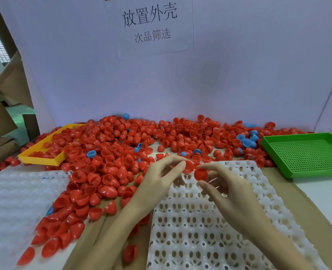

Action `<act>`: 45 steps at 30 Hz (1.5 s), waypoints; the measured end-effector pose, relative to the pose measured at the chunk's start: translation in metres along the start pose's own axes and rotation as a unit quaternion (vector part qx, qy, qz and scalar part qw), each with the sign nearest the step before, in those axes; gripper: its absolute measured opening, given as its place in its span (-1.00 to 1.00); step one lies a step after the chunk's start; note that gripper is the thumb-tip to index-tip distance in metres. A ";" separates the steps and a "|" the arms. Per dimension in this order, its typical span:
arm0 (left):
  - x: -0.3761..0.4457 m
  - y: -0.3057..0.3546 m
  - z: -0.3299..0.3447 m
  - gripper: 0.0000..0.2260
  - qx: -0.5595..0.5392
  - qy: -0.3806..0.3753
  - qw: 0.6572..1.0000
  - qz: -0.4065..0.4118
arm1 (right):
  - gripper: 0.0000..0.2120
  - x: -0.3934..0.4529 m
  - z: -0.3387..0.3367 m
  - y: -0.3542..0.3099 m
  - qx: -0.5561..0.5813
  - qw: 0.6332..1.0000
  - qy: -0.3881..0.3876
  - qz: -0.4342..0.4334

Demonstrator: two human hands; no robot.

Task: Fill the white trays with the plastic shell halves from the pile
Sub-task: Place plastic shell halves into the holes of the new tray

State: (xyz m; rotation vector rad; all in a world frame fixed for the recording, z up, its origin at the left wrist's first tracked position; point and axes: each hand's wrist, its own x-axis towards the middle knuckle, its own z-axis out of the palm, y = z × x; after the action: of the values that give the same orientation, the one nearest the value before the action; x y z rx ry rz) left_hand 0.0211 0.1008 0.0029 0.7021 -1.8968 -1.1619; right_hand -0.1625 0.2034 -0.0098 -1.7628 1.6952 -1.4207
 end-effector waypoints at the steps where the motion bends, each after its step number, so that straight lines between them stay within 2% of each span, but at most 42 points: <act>1: 0.000 0.001 -0.002 -0.84 -0.009 -0.011 1.000 0.000 | -0.72 0.000 0.000 0.000 0.000 1.000 0.003 0.002; 5: 0.000 -0.001 -0.004 -0.77 0.031 -0.019 0.999 0.016 | -0.75 0.000 0.001 -0.001 0.003 1.000 0.007 0.005; 11: -0.001 -0.001 -0.005 -0.72 0.016 -0.031 0.999 0.023 | -0.80 0.000 0.004 0.001 0.036 0.999 0.001 0.008; 15: 0.000 -0.005 -0.002 -0.76 0.004 -0.015 1.000 0.020 | -0.69 0.000 0.003 0.002 0.037 0.999 0.018 -0.004; 18: 0.000 -0.008 0.004 -0.76 0.017 0.010 1.000 0.003 | -0.74 0.001 0.000 0.001 0.024 0.999 0.027 -0.008; 22: 0.000 -0.016 0.008 -0.84 0.139 0.025 0.990 0.000 | -0.95 0.015 -0.022 0.012 -0.071 0.996 0.043 0.017; 24: -0.002 -0.021 0.008 -0.85 0.234 -0.033 0.971 0.020 | -0.95 0.025 -0.039 0.022 -0.109 0.991 0.049 0.058; 26: -0.004 -0.026 0.009 -0.75 0.327 -0.105 0.938 0.049 | -0.92 0.032 -0.052 0.031 -0.127 0.986 0.053 0.097; 29: -0.004 -0.031 0.010 -0.64 0.384 -0.137 0.910 0.077 | -0.91 0.044 -0.058 0.040 -0.174 0.977 0.039 0.118; 34: -0.003 -0.034 0.009 -0.61 0.390 -0.135 0.907 0.086 | -0.90 0.074 -0.043 0.048 -0.264 0.959 0.011 0.103; 37: -0.004 -0.034 0.009 -0.61 0.393 -0.137 0.905 0.090 | -0.80 0.083 -0.032 0.055 -0.312 0.945 -0.034 0.093; 41: -0.003 -0.032 0.005 -0.63 0.376 -0.135 0.911 0.104 | -0.71 0.081 -0.032 0.061 -0.306 0.947 -0.037 0.085; 43: 0.000 -0.030 0.002 -0.72 0.336 -0.098 0.931 0.108 | -0.72 0.078 -0.038 0.059 -0.289 0.953 -0.034 0.082; 45: 0.003 -0.030 -0.004 -0.79 0.290 -0.015 0.951 0.104 | -0.74 0.074 -0.044 0.054 -0.270 0.959 -0.029 0.084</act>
State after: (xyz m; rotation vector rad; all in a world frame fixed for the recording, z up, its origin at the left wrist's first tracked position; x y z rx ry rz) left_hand 0.0244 0.0837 -0.0222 0.7651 -2.2974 -0.4750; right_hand -0.2427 0.1418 -0.0008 -1.8271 2.2920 -0.8721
